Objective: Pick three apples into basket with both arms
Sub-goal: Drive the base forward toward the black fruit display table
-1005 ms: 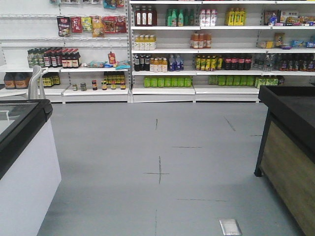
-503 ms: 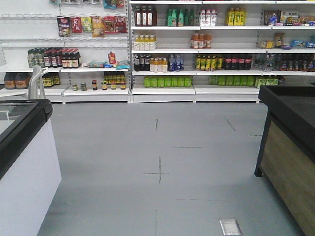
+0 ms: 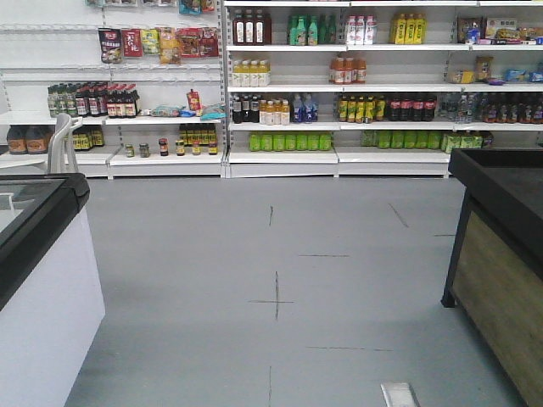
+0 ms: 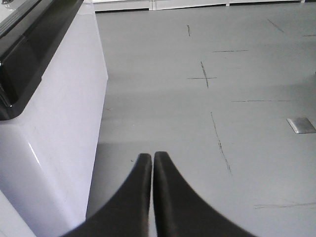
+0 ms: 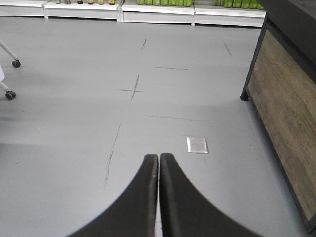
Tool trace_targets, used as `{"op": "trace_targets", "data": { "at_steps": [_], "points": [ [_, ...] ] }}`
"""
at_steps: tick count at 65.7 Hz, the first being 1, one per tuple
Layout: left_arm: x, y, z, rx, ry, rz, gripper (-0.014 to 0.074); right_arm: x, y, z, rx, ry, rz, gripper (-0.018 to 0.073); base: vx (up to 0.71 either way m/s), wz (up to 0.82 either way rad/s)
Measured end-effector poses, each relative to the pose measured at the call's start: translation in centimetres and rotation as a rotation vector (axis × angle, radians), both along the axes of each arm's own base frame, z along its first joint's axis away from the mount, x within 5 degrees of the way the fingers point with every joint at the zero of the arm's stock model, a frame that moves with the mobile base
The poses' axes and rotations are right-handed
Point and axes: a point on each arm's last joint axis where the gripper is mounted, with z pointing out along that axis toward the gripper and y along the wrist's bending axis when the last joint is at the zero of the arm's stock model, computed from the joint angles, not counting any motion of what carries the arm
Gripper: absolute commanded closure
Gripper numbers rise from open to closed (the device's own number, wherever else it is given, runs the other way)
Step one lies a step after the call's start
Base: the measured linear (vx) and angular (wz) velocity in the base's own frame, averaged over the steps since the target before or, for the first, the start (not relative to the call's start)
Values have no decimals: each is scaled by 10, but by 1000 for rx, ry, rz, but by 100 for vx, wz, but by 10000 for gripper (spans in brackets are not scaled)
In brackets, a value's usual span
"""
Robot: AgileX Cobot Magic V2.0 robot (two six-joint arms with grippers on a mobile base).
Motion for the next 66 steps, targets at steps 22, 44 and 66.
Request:
{"op": "trace_targets", "data": {
  "at_steps": [22,44,66],
  "points": [
    [0,0,0,0,0,0,603,0,0,0,0,0,0,564,17,3],
    [0,0,0,0,0,0,603,0,0,0,0,0,0,564,18,0],
    [0,0,0,0,0,0,603,0,0,0,0,0,0,564,20,-7]
  ]
}}
